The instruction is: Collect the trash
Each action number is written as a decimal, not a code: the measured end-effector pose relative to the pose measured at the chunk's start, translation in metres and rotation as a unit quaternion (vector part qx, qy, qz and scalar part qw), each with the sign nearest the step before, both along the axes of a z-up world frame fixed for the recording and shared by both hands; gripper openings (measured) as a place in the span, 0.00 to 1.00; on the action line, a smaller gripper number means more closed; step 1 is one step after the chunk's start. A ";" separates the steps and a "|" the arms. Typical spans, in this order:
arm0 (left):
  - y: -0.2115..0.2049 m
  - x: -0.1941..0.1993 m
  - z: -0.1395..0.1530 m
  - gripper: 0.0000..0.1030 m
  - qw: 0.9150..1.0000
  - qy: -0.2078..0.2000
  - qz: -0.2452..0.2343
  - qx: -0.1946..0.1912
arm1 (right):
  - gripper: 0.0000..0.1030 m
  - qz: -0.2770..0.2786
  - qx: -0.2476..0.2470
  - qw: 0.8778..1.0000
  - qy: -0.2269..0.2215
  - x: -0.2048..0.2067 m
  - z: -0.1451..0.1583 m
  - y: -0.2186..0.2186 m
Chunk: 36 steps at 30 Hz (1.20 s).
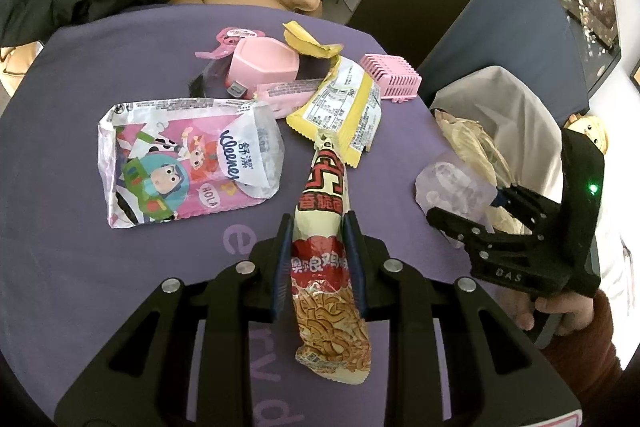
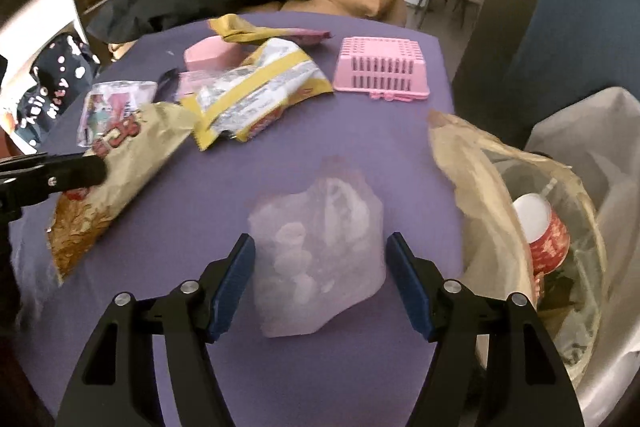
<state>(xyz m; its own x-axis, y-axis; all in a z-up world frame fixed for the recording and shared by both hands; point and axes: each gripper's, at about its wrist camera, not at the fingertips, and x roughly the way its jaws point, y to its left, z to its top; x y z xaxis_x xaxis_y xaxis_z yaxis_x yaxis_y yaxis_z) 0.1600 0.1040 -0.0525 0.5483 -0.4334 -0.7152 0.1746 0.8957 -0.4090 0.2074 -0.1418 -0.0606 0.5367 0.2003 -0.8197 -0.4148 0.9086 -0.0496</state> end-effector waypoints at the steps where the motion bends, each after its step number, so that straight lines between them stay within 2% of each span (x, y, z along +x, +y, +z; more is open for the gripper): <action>1: 0.000 0.000 0.000 0.23 1.000 0.000 0.000 0.000 | 0.49 0.002 0.002 1.000 -0.003 -0.003 0.001 -0.002; 2: 0.000 0.000 0.000 0.23 1.000 0.000 0.000 0.000 | 0.35 0.004 0.005 1.000 -0.003 -0.005 0.002 -0.003; 4: -0.001 0.001 0.000 0.23 1.000 0.000 0.000 0.001 | 0.21 0.013 0.025 1.000 0.000 -0.009 0.007 -0.009; 9: -0.005 0.000 0.005 0.23 1.000 -0.007 -0.009 0.003 | 0.07 0.027 0.040 0.998 -0.030 -0.024 0.026 -0.015; 18: -0.026 -0.004 0.031 0.23 0.998 -0.046 -0.031 0.024 | 0.06 0.031 0.065 0.996 -0.060 -0.036 0.052 -0.031; 22: -0.042 -0.002 0.058 0.23 0.994 -0.093 -0.044 0.019 | 0.06 0.011 0.070 0.993 -0.092 -0.040 0.072 -0.053; 26: -0.071 0.008 0.083 0.23 0.987 -0.148 -0.063 0.004 | 0.06 -0.024 0.081 0.989 -0.125 -0.044 0.093 -0.089; 31: -0.123 0.034 0.099 0.23 0.981 -0.163 -0.108 -0.020 | 0.06 -0.078 0.080 0.981 -0.157 -0.049 0.113 -0.144; 36: -0.186 0.050 0.111 0.23 0.963 -0.191 -0.183 -0.042 | 0.06 -0.142 0.074 0.970 -0.185 -0.052 0.127 -0.205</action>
<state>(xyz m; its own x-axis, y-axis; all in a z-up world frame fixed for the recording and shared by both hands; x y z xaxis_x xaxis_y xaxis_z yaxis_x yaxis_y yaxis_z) 0.2095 -0.0821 0.0581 0.5640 -0.6958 -0.4447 0.6247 0.7117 -0.3212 0.1552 -0.3470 0.0661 0.8393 0.1023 -0.5339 -0.1261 0.9920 -0.0080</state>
